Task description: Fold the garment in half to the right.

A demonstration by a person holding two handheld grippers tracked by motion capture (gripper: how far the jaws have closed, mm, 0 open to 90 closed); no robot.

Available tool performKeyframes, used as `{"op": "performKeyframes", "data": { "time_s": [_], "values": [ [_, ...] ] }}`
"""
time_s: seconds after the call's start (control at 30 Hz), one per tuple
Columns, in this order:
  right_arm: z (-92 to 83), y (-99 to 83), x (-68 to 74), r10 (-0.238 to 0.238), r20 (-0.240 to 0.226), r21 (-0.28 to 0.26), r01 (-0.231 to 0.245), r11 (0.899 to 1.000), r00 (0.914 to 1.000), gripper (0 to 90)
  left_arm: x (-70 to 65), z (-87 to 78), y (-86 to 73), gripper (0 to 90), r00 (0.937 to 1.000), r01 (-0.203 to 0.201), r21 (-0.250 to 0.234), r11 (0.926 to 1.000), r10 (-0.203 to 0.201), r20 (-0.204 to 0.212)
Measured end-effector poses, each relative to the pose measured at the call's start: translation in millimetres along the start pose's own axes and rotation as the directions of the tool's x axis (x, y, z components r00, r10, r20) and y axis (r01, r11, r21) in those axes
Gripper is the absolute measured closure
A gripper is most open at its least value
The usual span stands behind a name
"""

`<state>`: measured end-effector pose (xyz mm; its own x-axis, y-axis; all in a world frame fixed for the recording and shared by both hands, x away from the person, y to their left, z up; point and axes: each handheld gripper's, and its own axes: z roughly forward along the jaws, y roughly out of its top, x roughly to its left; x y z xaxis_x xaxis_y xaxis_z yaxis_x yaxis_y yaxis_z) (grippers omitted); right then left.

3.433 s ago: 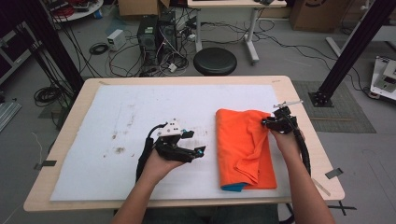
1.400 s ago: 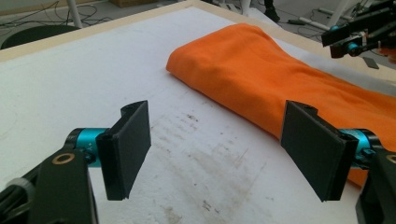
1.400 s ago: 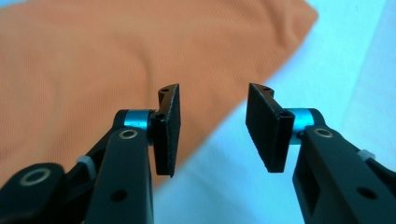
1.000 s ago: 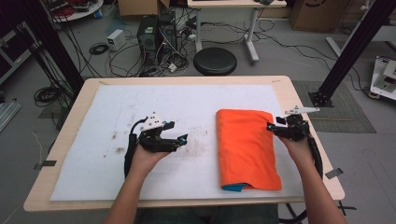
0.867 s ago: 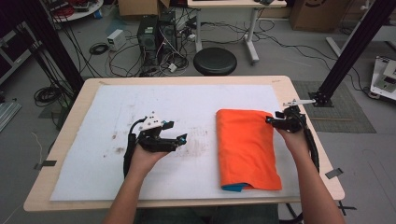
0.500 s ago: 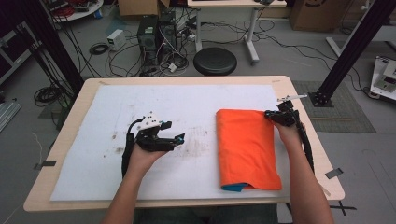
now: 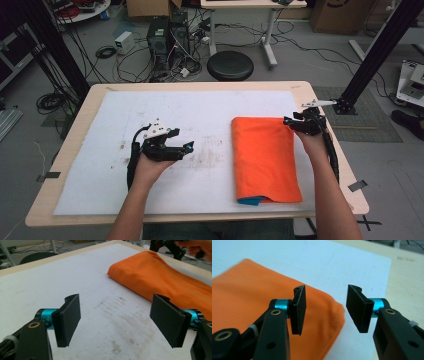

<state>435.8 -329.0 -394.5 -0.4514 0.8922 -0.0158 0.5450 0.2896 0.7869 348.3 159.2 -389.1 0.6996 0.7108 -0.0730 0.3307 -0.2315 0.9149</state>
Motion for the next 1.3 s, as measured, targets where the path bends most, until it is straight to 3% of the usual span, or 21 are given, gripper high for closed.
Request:
{"op": "performKeyframes", "data": {
  "time_s": [0.2, 0.27, 0.53, 0.7, 0.77, 0.9, 1.07, 1.3],
  "values": [
    [-27.6, 2.1, 17.4, -0.030, -0.047, -0.101, 0.025, 0.995, 0.9984, 43.3, 10.2, -12.6, 1.7, 24.3, 0.9994, -0.003, -0.028, 0.9996, 0.002, -0.034],
    [-33.0, 2.3, 24.2, -0.036, -0.062, -0.126, 0.028, 0.992, 0.9974, 40.7, 14.9, -17.5, 1.4, 24.3, 0.9988, -0.022, -0.034, 0.9992, 0.021, -0.045],
    [-44.1, -5.2, 46.6, -0.093, -0.107, -0.188, 0.071, 0.980, 0.9900, 35.5, 30.3, -31.8, -2.5, 23.7, 0.9970, -0.011, -0.053, 0.9986, 0.007, -0.078],
    [-40.9, -18.1, 52.8, -0.111, -0.166, -0.174, 0.082, 0.981, 0.9799, 31.7, 36.4, -33.8, -6.6, 23.4, 0.9989, -0.017, -0.055, 0.9983, 0.014, -0.045],
    [-40.3, -20.4, 51.9, -0.133, -0.176, -0.176, 0.102, 0.979, 0.9753, 30.7, 38.9, -33.3, -7.8, 23.3, 0.9984, -0.025, -0.047, 0.9986, 0.022, -0.052],
    [-37.2, -27.0, 52.7, -0.132, -0.185, -0.174, 0.099, 0.980, 0.9738, 27.7, 41.6, -33.7, -9.1, 23.2, 0.9981, -0.031, -0.043, 0.9986, 0.029, -0.054],
    [-32.8, -34.9, 51.3, -0.101, -0.182, -0.145, 0.075, 0.987, 0.9781, 25.8, 40.1, -33.1, -8.5, 23.1, 0.9989, -0.035, -0.049, 0.9982, 0.033, -0.034],
    [-40.0, -37.7, 45.6, -0.092, -0.159, -0.167, 0.065, 0.984, 0.9830, 25.8, 35.7, -31.8, -6.2, 23.2, 0.9989, -0.037, -0.056, 0.9977, 0.036, -0.030]
  ]
}}
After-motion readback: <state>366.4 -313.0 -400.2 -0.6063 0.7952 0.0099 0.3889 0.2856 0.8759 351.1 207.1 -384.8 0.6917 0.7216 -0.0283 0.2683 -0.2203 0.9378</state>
